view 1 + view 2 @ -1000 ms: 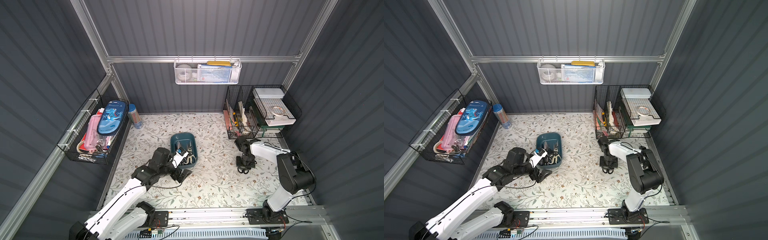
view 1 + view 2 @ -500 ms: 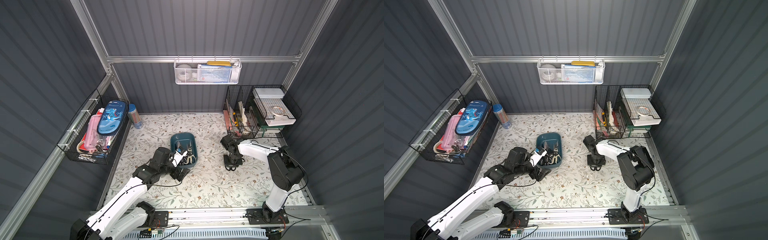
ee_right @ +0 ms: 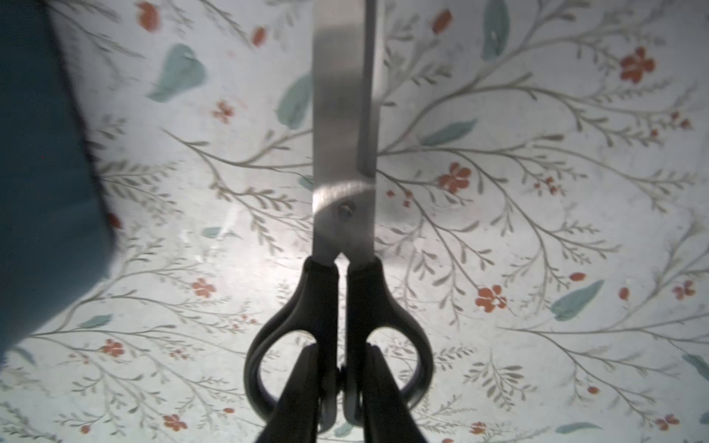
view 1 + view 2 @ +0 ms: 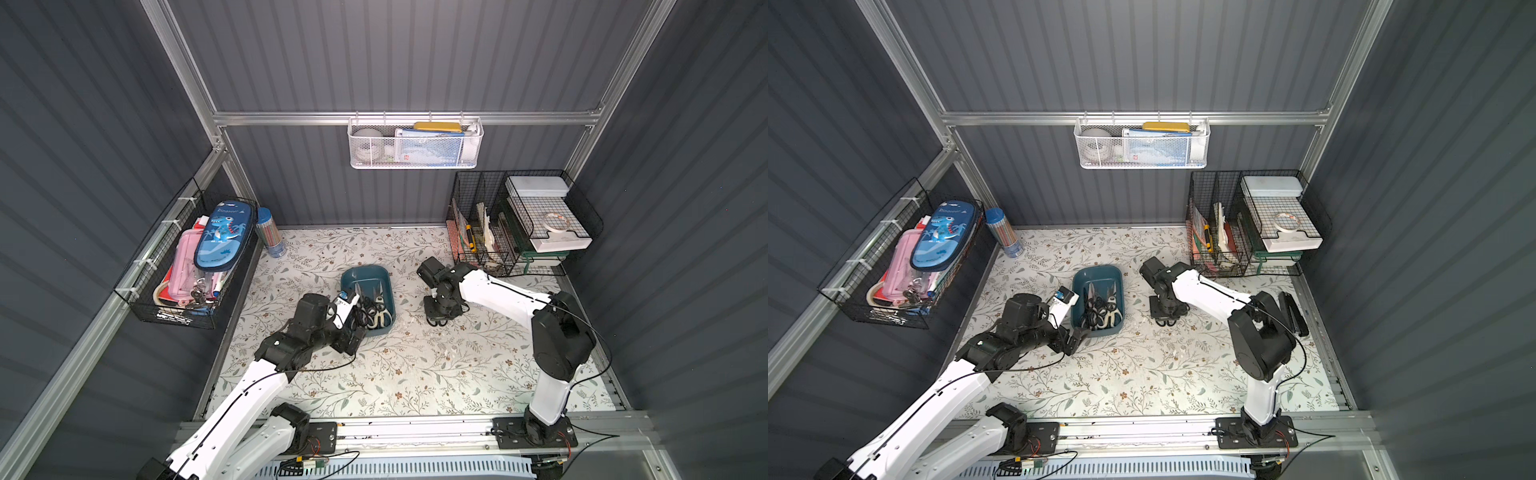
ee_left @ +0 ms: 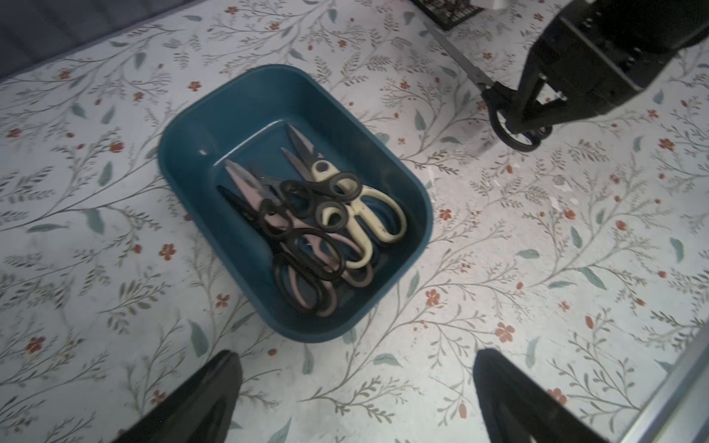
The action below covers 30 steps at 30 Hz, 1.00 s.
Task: Put the scissors into the storage box
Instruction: Pick up the scissors from the center of the board, then place the scissors in the storage box.
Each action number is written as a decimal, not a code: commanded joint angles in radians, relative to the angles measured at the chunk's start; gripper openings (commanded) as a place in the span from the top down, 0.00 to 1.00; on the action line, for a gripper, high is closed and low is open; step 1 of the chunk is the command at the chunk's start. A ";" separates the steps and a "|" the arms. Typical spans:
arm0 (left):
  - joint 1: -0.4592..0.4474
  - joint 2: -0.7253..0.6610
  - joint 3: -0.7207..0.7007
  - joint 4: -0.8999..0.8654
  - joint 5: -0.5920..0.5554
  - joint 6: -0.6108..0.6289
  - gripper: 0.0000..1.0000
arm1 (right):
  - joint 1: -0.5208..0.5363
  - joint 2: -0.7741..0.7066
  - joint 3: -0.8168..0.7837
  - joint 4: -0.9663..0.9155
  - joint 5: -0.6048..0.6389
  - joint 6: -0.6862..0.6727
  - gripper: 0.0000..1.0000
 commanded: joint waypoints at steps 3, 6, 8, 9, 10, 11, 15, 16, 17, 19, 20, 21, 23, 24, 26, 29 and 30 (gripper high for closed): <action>0.082 -0.018 0.012 -0.036 -0.140 -0.080 0.01 | 0.105 0.097 0.219 -0.063 -0.026 0.001 1.00; 0.092 -0.006 0.019 -0.064 -0.231 -0.102 0.01 | 0.162 0.172 0.356 -0.068 -0.037 0.000 1.00; 0.098 -0.007 0.020 -0.077 -0.297 -0.125 0.01 | 0.189 0.226 0.428 -0.057 -0.054 -0.005 1.00; 0.101 -0.009 0.021 -0.083 -0.316 -0.126 0.01 | 0.197 0.258 0.470 -0.063 -0.067 -0.007 1.00; 0.103 -0.014 0.022 -0.086 -0.340 -0.127 0.01 | 0.207 0.295 0.524 -0.080 -0.075 -0.011 1.00; 0.107 -0.021 0.019 -0.086 -0.358 -0.128 0.01 | 0.215 0.333 0.580 -0.096 -0.074 -0.016 1.00; 0.114 -0.032 0.013 -0.080 -0.371 -0.133 0.01 | 0.229 0.456 0.739 -0.137 -0.090 -0.027 1.00; 0.115 -0.029 0.012 -0.080 -0.380 -0.141 0.01 | 0.228 0.480 0.770 -0.147 -0.092 -0.026 1.00; 0.117 -0.026 0.011 -0.080 -0.389 -0.151 0.01 | 0.228 0.504 0.797 -0.155 -0.098 -0.025 1.00; 0.120 -0.016 0.015 -0.084 -0.388 -0.152 0.01 | 0.228 0.541 0.840 -0.162 -0.107 -0.024 0.99; 0.121 -0.011 0.020 -0.088 -0.390 -0.155 0.01 | 0.228 0.556 0.856 -0.162 -0.111 -0.020 0.92; 0.123 -0.005 0.022 -0.093 -0.395 -0.159 0.01 | 0.228 0.564 0.867 -0.163 -0.116 -0.016 0.83; 0.126 0.008 0.031 -0.103 -0.417 -0.168 0.01 | 0.228 0.567 0.875 -0.155 -0.123 -0.012 0.72; 0.128 0.013 0.037 -0.112 -0.430 -0.174 0.01 | 0.228 0.564 0.875 -0.151 -0.125 -0.010 0.71; 0.132 0.015 0.043 -0.123 -0.461 -0.187 0.00 | 0.228 0.542 0.870 -0.151 -0.125 -0.013 0.67; 0.132 0.001 0.046 -0.131 -0.520 -0.239 0.00 | 0.223 0.457 0.808 -0.132 -0.112 -0.018 0.61; 0.132 -0.012 0.042 -0.131 -0.558 -0.278 0.01 | 0.219 0.403 0.757 -0.114 -0.102 -0.021 0.59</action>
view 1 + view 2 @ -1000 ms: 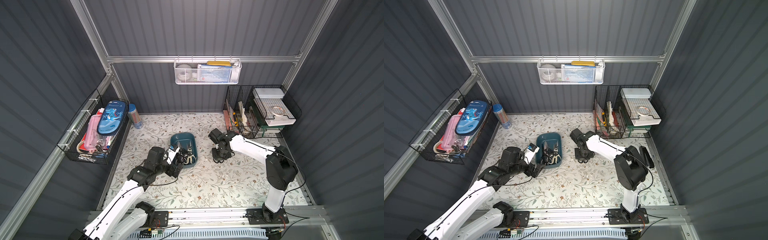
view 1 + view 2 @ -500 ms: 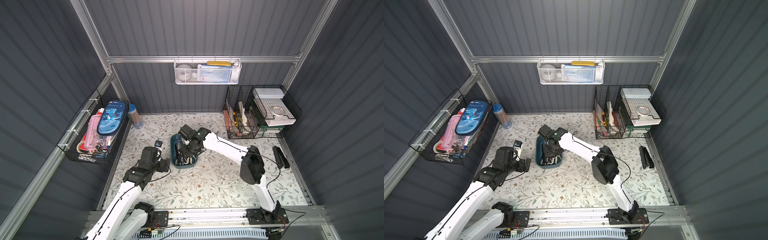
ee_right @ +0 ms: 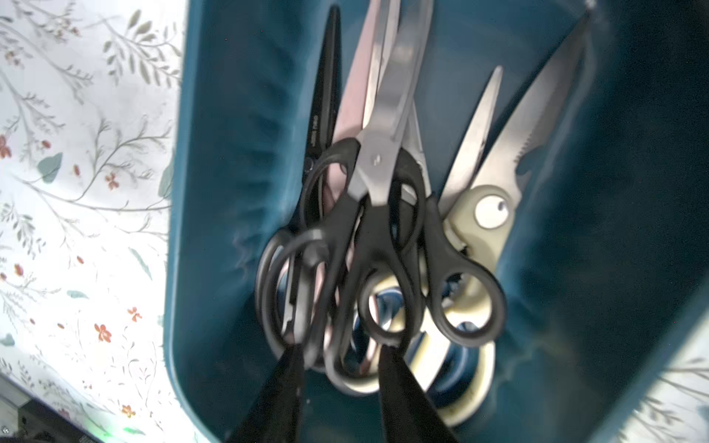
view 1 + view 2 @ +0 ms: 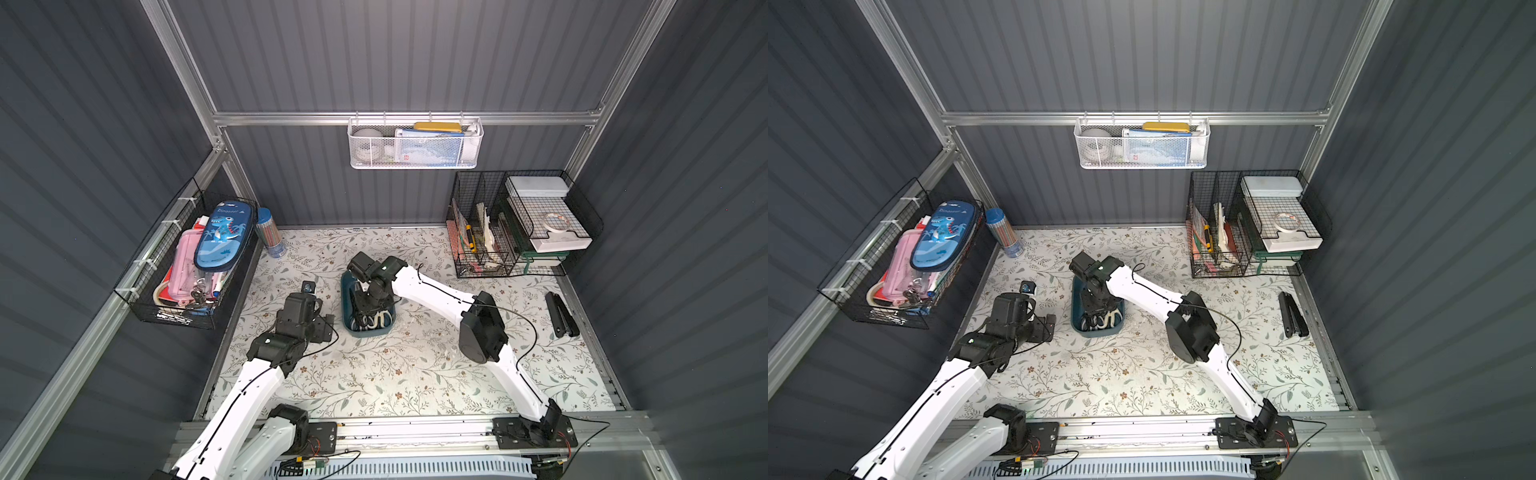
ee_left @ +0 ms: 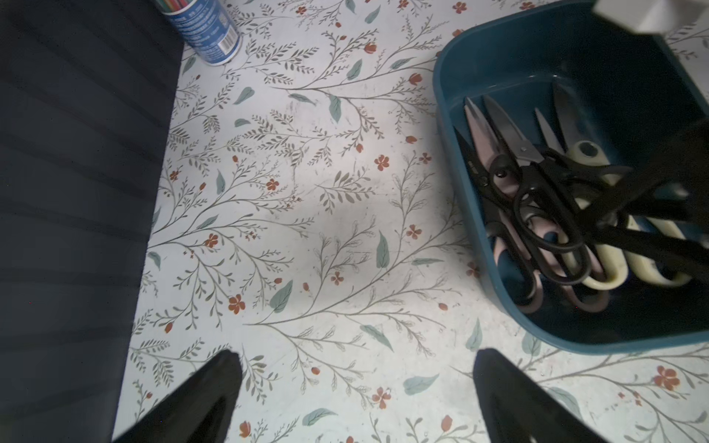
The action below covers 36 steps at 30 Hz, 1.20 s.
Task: Put the scissors into the storage box
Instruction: Place the scissors in the storage box, then reset both arms
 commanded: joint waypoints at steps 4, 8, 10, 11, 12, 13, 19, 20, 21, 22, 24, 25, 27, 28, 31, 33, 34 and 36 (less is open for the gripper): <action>0.008 -0.093 -0.084 0.076 -0.241 -0.194 0.01 | -0.033 -0.467 -0.451 0.275 0.207 -0.070 0.51; 0.008 -0.132 -0.281 0.362 -0.333 -0.098 0.01 | -0.136 -0.861 -0.968 0.629 0.448 -0.163 0.45; 0.008 -0.114 -0.332 0.464 -0.363 -0.044 0.00 | -0.259 -1.013 -1.144 0.673 0.408 -0.207 0.45; 0.008 -0.089 -0.343 0.502 -0.387 -0.031 0.01 | -0.322 -1.089 -1.257 0.757 0.426 -0.250 0.45; 0.009 -0.060 -0.350 0.536 -0.409 -0.025 0.01 | -0.377 -1.157 -1.366 0.830 0.458 -0.295 0.45; 0.009 -0.030 -0.359 0.578 -0.423 -0.014 0.01 | -0.415 -1.246 -1.444 0.876 0.477 -0.341 0.45; 0.011 0.252 -0.482 1.144 -0.377 0.064 0.00 | -0.648 -1.408 -1.780 1.178 0.512 -0.480 0.34; 0.011 0.307 -0.488 1.235 -0.346 0.088 0.00 | -0.695 -1.396 -1.799 1.200 0.471 -0.465 0.34; 0.011 0.355 -0.487 1.297 -0.336 0.096 0.01 | -0.726 -1.384 -1.814 1.227 0.437 -0.448 0.34; 0.011 0.410 -0.487 1.369 -0.330 0.100 0.01 | -0.764 -1.366 -1.837 1.277 0.401 -0.427 0.34; 0.014 0.527 -0.507 1.571 -0.301 0.163 0.01 | -0.800 -1.326 -1.888 1.406 0.354 -0.400 0.33; 0.014 0.586 -0.513 1.678 -0.297 0.190 0.01 | -0.806 -1.294 -1.924 1.514 0.355 -0.381 0.33; 0.014 0.659 -0.498 1.769 -0.291 0.246 0.01 | -0.808 -1.208 -1.987 1.700 0.341 -0.369 0.33; 0.014 0.661 -0.480 1.749 -0.303 0.248 0.01 | -0.808 -1.151 -1.999 1.799 0.328 -0.382 0.33; 0.030 0.608 -0.490 1.669 -0.271 0.193 0.00 | -0.808 -1.070 -1.981 1.899 0.280 -0.466 0.22; 0.054 0.600 -0.530 1.736 -0.219 0.192 0.01 | -0.814 -1.060 -1.975 1.887 0.296 -0.487 0.19; 0.065 0.599 -0.544 1.762 -0.187 0.197 0.01 | -0.842 -1.033 -1.980 1.924 0.273 -0.462 0.19; 0.071 0.595 -0.550 1.770 -0.178 0.189 0.00 | -0.869 -0.950 -1.994 2.010 0.271 -0.428 0.19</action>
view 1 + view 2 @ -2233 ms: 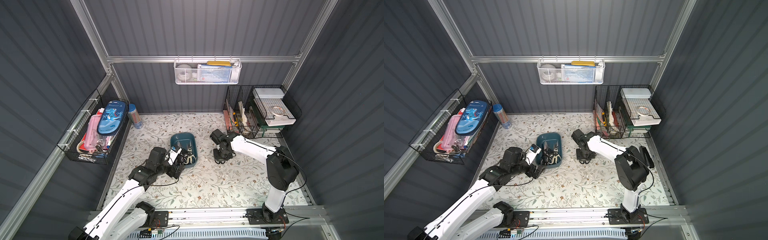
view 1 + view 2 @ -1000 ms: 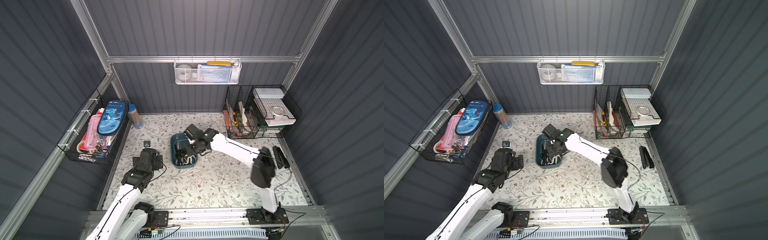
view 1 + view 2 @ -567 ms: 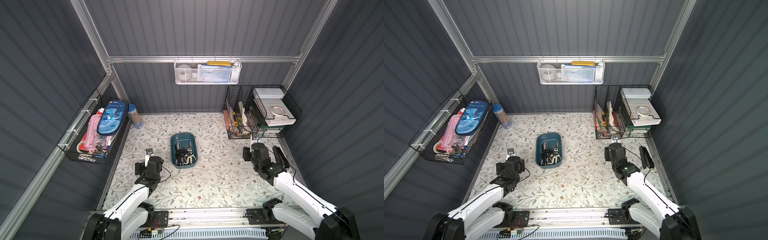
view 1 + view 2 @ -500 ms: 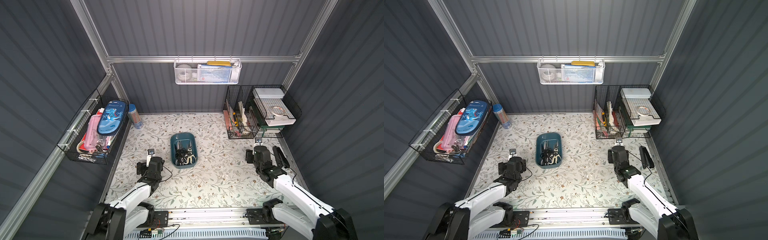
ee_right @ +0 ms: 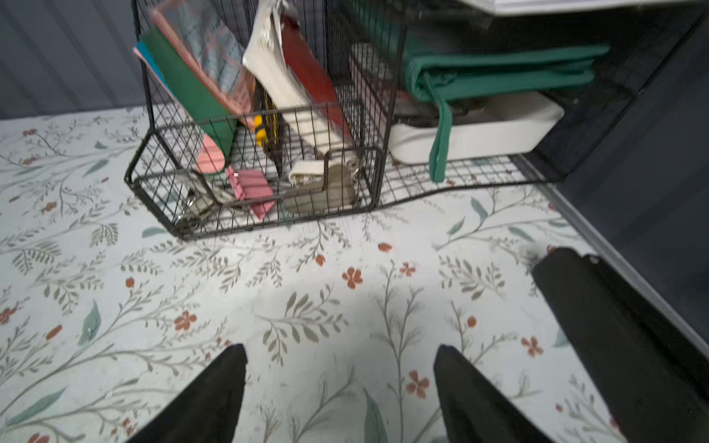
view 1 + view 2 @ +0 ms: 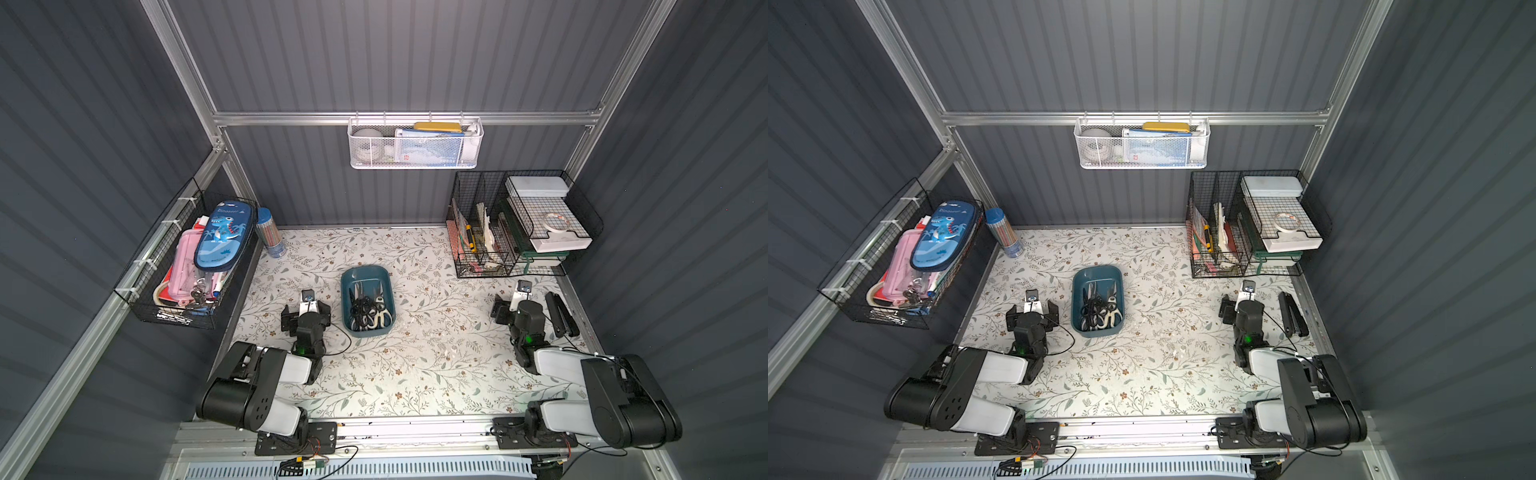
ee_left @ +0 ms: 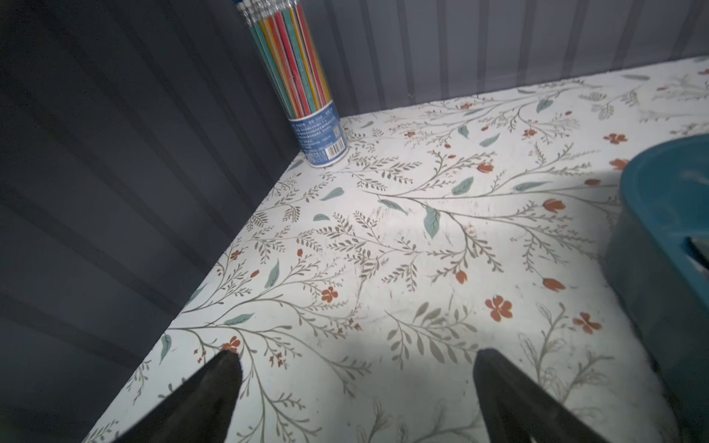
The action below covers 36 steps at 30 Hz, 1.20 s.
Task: Put the scissors into the storage box
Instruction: Reset both arms
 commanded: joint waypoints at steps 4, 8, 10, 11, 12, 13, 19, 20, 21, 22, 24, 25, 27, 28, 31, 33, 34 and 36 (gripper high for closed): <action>0.022 -0.065 -0.004 -0.042 0.215 -0.113 0.01 | -0.037 0.262 -0.019 0.482 -0.069 -0.020 0.17; 0.023 0.047 0.033 0.037 0.234 -0.059 0.01 | -0.038 0.149 0.141 -0.011 -0.069 0.006 0.05; 0.023 0.185 0.037 0.178 0.239 -0.050 0.01 | -0.057 0.196 0.123 0.088 -0.106 0.006 0.01; 0.023 0.266 0.043 0.263 0.243 -0.040 0.01 | -0.058 0.210 0.107 0.154 -0.088 0.005 0.01; 0.023 0.316 0.044 0.320 0.222 0.037 0.01 | -0.059 0.217 0.110 0.156 -0.074 0.010 0.01; 0.023 0.298 0.043 0.303 0.221 0.010 0.01 | -0.059 0.204 0.122 0.111 -0.072 0.012 0.01; 0.038 0.224 0.255 -0.209 0.208 -0.080 0.01 | -0.058 0.174 0.140 0.031 -0.086 0.017 0.01; 0.072 0.235 0.272 -0.218 0.268 -0.089 0.01 | -0.059 0.179 0.140 0.041 -0.083 0.019 0.01; 0.094 0.240 0.274 -0.205 0.276 -0.111 0.01 | -0.058 0.182 0.140 0.048 -0.081 0.019 0.01; 0.098 0.223 0.281 -0.263 0.263 -0.132 0.01 | -0.058 0.186 0.137 0.058 -0.081 0.018 0.01; 0.099 0.235 0.274 -0.226 0.253 -0.128 0.00 | -0.059 0.190 0.133 0.071 -0.081 0.018 0.01; 0.098 0.228 0.276 -0.244 0.254 -0.131 0.01 | -0.058 0.192 0.133 0.075 -0.081 0.018 0.01; 0.099 0.229 0.276 -0.242 0.251 -0.130 0.01 | -0.058 0.192 0.131 0.077 -0.082 0.018 0.01; 0.099 0.229 0.274 -0.241 0.250 -0.132 0.01 | -0.058 0.192 0.130 0.079 -0.081 0.017 0.01; 0.099 0.230 0.278 -0.249 0.250 -0.133 0.01 | -0.058 0.194 0.132 0.081 -0.081 0.019 0.01; 0.099 0.228 0.284 -0.257 0.264 -0.131 0.00 | -0.059 0.195 0.131 0.083 -0.079 0.019 0.01; 0.099 0.230 0.283 -0.255 0.263 -0.130 0.01 | -0.058 0.195 0.132 0.084 -0.080 0.018 0.01; 0.098 0.230 0.283 -0.256 0.262 -0.130 0.01 | -0.058 0.194 0.130 0.085 -0.077 0.022 0.01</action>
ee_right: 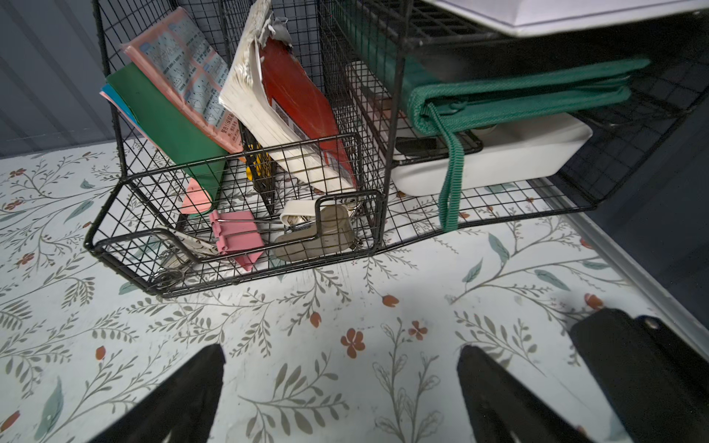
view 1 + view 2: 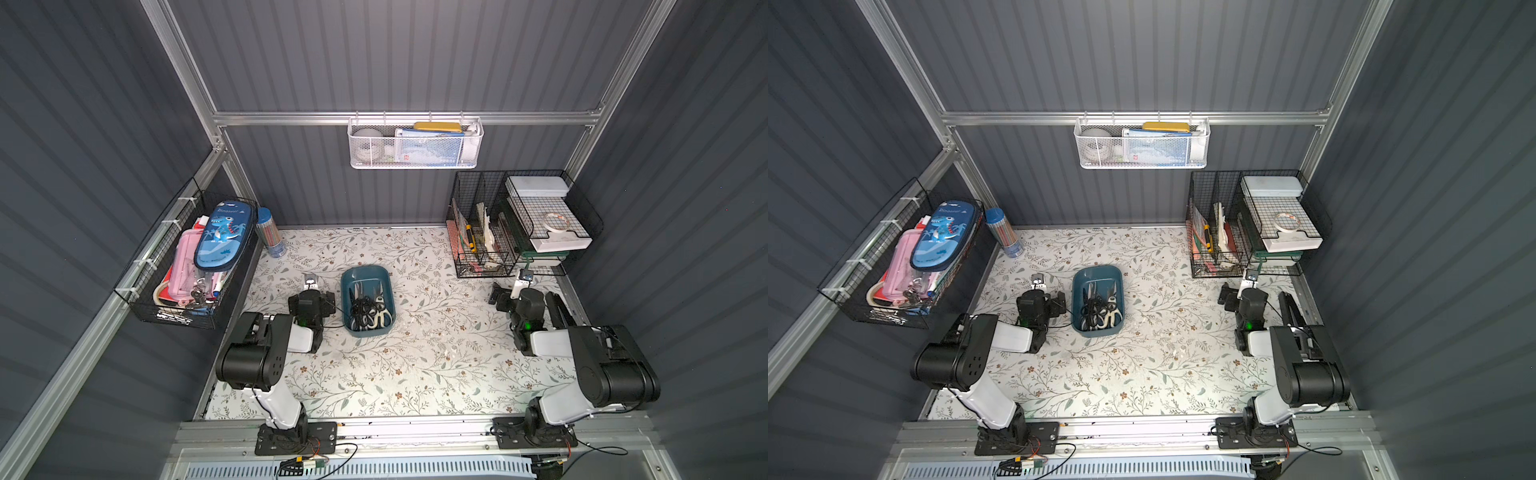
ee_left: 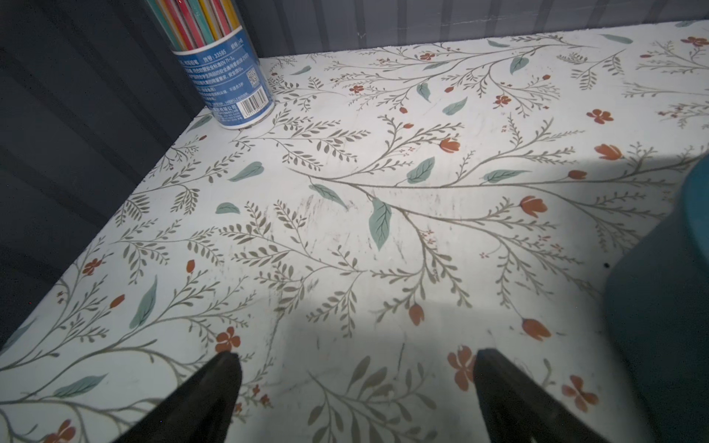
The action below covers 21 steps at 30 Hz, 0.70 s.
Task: Put the scissors into the storage box
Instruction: Reset both arms
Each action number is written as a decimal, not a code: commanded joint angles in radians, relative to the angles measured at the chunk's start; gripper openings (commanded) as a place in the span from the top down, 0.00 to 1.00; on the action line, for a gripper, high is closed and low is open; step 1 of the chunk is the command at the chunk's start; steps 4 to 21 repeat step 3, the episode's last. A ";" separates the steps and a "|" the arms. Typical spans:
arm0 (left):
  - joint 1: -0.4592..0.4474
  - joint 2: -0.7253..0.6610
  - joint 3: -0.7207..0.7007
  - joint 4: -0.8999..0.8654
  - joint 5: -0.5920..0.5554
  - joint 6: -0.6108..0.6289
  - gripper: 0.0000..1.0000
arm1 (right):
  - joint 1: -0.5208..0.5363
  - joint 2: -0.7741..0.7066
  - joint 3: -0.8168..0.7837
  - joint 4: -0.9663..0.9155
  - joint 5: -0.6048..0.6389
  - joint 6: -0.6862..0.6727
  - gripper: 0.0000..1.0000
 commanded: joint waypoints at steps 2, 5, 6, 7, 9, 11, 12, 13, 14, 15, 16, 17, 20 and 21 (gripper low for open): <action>0.001 -0.014 -0.011 -0.009 -0.013 -0.017 0.01 | -0.003 0.008 0.005 0.026 0.000 0.013 0.01; -0.004 -0.018 -0.030 0.026 -0.019 -0.010 0.01 | -0.002 0.009 0.004 0.026 0.000 0.013 0.01; -0.004 -0.018 -0.030 0.026 -0.019 -0.010 0.01 | -0.002 0.009 0.004 0.026 0.000 0.013 0.01; -0.004 -0.018 -0.030 0.026 -0.019 -0.010 0.01 | -0.002 0.009 0.004 0.026 0.000 0.013 0.01; -0.004 -0.018 -0.030 0.026 -0.019 -0.010 0.01 | -0.002 0.009 0.004 0.026 0.000 0.013 0.01; -0.004 -0.018 -0.030 0.026 -0.019 -0.010 0.01 | -0.002 0.009 0.004 0.026 0.000 0.013 0.01; -0.004 -0.018 -0.030 0.026 -0.019 -0.010 0.01 | -0.002 0.009 0.004 0.026 0.000 0.013 0.01; -0.004 -0.018 -0.030 0.026 -0.019 -0.010 0.01 | -0.002 0.009 0.004 0.026 0.000 0.013 0.01; -0.004 -0.018 -0.030 0.026 -0.019 -0.010 0.01 | -0.002 0.009 0.004 0.026 0.000 0.013 0.01; -0.004 -0.018 -0.030 0.026 -0.019 -0.010 0.01 | -0.002 0.009 0.004 0.026 0.000 0.013 0.01; -0.004 -0.018 -0.030 0.026 -0.019 -0.010 0.01 | -0.002 0.009 0.004 0.026 0.000 0.013 0.01; -0.004 -0.018 -0.030 0.026 -0.019 -0.010 0.01 | -0.002 0.009 0.004 0.026 0.000 0.013 0.01; -0.004 -0.018 -0.030 0.026 -0.019 -0.010 0.01 | -0.002 0.009 0.004 0.026 0.000 0.013 0.01; -0.004 -0.018 -0.030 0.026 -0.019 -0.010 0.01 | -0.002 0.009 0.004 0.026 0.000 0.013 0.01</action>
